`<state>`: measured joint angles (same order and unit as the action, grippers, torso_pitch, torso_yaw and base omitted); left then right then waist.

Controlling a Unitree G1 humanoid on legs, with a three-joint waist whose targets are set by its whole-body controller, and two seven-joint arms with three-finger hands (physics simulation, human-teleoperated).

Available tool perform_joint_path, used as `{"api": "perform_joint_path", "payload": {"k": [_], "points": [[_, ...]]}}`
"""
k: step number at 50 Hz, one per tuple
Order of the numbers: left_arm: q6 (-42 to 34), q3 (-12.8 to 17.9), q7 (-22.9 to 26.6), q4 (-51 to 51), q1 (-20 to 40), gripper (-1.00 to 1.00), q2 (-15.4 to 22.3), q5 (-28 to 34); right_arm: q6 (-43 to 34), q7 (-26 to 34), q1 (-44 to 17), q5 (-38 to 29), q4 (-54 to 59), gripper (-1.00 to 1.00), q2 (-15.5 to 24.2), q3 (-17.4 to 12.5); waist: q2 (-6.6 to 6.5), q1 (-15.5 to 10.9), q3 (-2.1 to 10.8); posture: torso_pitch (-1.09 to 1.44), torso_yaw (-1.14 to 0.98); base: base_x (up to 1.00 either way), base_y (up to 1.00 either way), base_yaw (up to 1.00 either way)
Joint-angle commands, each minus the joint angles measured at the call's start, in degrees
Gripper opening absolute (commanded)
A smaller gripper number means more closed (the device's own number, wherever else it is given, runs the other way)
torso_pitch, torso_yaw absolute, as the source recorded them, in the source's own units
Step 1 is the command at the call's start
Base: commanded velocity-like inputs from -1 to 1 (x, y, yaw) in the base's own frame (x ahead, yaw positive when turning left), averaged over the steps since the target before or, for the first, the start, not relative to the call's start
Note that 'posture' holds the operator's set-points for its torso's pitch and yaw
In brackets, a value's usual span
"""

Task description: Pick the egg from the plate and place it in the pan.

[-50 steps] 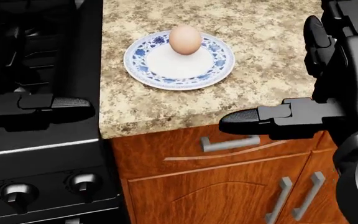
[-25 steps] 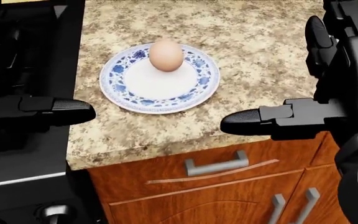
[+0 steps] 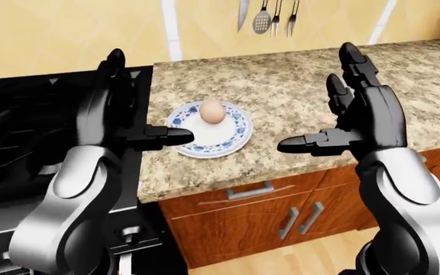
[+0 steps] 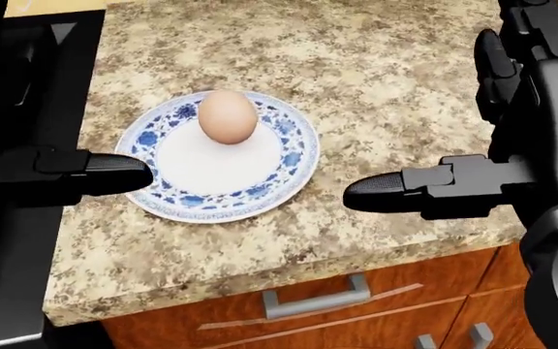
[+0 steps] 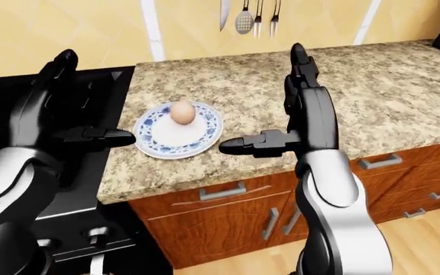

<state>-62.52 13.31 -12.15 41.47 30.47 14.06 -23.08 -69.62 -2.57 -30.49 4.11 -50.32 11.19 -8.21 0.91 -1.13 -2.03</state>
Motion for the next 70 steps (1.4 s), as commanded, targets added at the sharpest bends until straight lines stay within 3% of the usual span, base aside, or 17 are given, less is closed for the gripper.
{"api": "perform_joint_path", "payload": {"k": [1,2,3,4,6,13,14,18,24,26,28,31,33,35,42,57,70], "points": [[0.96,0.22,0.25,1.02,1.18,1.00,0.14,-0.13,1.60,0.51,-0.01,-1.01,0.40,1.00,-0.12,0.87,0.99,-0.10,0.62,0.00,0.00,0.00,0.00,0.00],[1.04,0.26,0.30,0.95,1.18,1.00,0.15,-0.09,0.82,0.69,-0.37,-1.44,0.05,1.00,-0.03,1.04,2.90,-0.16,1.33,0.00,0.00,0.00,0.00,0.00],[1.23,0.22,0.37,0.85,1.07,1.00,0.15,-0.02,0.84,0.96,-0.39,-1.55,0.04,1.00,-0.04,0.83,-0.12,0.21,0.13,0.00,0.00,0.00,0.00,0.00],[1.09,0.21,0.31,0.99,1.06,1.00,0.10,-0.02,0.91,1.21,-0.46,-1.82,0.01,1.00,-0.05,0.64,0.00,0.31,0.24,0.00,0.00,0.00,0.00,0.00],[1.53,0.01,0.48,0.88,0.77,1.00,0.05,0.23,0.29,1.38,-0.79,-2.31,-0.82,1.00,-0.30,0.65,-1.45,0.51,0.23,0.00,0.00,0.00,0.00,0.00],[1.02,0.11,0.74,1.25,0.85,1.00,-0.11,0.48,0.46,2.31,-0.78,-3.54,-0.69,1.00,-0.38,0.73,-1.30,0.98,1.17,0.00,0.00,0.00,0.00,0.00],[0.92,0.15,0.71,1.26,0.92,1.00,-0.13,0.47,-0.41,2.26,-1.34,-3.82,-1.03,1.00,-0.30,0.74,-1.47,0.59,2.35,0.00,0.00,0.00,0.00,0.24],[0.73,0.10,0.62,1.38,0.99,1.00,-0.19,0.48,-0.43,2.38,-1.32,-4.30,-0.91,1.00,-0.54,0.77,-0.96,0.01,1.05,0.00,0.00,0.00,0.00,1.00],[1.41,-0.01,0.84,0.99,0.68,1.00,-0.20,0.74,0.23,2.64,-0.75,-4.79,-0.79,1.00,-0.69,0.81,-2.36,-1.05,1.04,0.00,0.00,0.00,0.00,1.00],[1.39,0.03,0.91,1.01,0.70,1.00,-0.20,0.75,0.27,2.69,-1.01,-5.16,-1.15,1.00,-0.64,0.78,-3.57,0.16,0.11,0.00,0.00,0.00,0.00,0.18],[1.45,0.12,0.96,0.86,0.67,1.00,-0.18,0.78,0.32,2.79,-1.04,-5.50,-0.98,1.00,-0.47,0.85,-3.19,-1.75,0.99,0.00,0.00,0.00,0.00,0.50],[1.51,0.12,1.02,0.68,0.67,1.00,-0.16,0.83,0.65,2.92,-1.03,-5.75,-1.02,1.00,-0.63,0.79,-1.37,0.20,0.49,0.00,0.00,0.00,0.00,0.68],[1.48,0.00,0.99,0.73,0.67,1.00,-0.25,0.87,0.67,2.89,-0.93,-5.91,-0.95,1.00,-0.79,0.86,-0.80,-0.55,-0.32,0.00,0.00,0.00,0.00,0.00],[1.55,-0.10,1.01,0.69,0.58,1.00,-0.27,0.99,1.08,3.02,-0.63,-6.11,-0.61,1.00,-0.74,0.93,1.56,-0.68,0.28,0.00,0.00,0.00,0.00,0.00],[1.88,-0.32,1.26,0.33,0.48,1.00,-0.73,1.20,0.63,3.40,-0.95,-8.66,-0.04,1.00,0.21,2.58,-1.89,0.81,0.47,0.00,0.00,0.00,0.00,0.00],[2.73,0.10,1.51,-0.43,0.26,1.00,-0.28,0.46,2.59,10.16,-10.22,-17.29,11.99,1.00,-0.15,7.93,-1.67,1.11,1.36,0.00,0.00,0.00,0.00,0.00],[2.03,0.61,0.81,0.08,0.33,1.00,-0.03,-0.54,8.85,14.93,-19.52,-22.45,26.14,1.00,-3.17,8.21,-2.11,1.22,1.45,0.00,0.00,0.00,0.00,0.00]]}}
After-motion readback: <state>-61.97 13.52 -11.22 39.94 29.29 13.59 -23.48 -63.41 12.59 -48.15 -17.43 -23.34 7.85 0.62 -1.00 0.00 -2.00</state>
